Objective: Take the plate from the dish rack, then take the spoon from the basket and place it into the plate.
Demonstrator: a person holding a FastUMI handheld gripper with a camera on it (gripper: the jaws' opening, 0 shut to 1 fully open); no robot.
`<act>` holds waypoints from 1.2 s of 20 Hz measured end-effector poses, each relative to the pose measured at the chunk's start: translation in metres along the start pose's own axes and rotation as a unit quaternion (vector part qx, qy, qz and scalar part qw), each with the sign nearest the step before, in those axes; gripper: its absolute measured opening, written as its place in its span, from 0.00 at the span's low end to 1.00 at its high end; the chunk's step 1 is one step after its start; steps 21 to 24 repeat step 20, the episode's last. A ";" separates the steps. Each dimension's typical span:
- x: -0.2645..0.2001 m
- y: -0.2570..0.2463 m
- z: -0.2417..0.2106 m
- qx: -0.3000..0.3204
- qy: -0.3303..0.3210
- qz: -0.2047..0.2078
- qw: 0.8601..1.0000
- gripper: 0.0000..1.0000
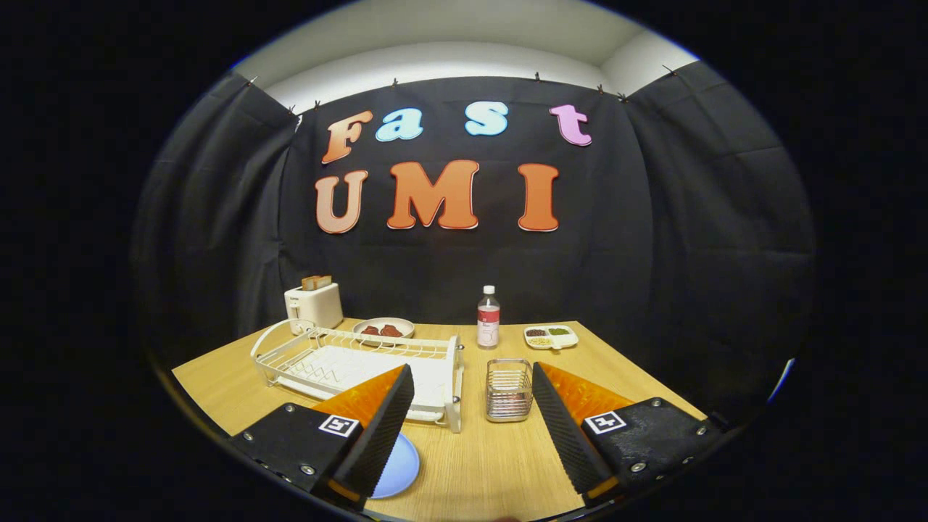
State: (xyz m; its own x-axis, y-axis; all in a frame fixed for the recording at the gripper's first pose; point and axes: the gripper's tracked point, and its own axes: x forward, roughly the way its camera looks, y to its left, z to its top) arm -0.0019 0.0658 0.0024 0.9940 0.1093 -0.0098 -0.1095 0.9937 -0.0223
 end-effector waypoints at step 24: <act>-0.006 -0.030 -0.012 0.016 -0.003 -0.005 1.000 0.97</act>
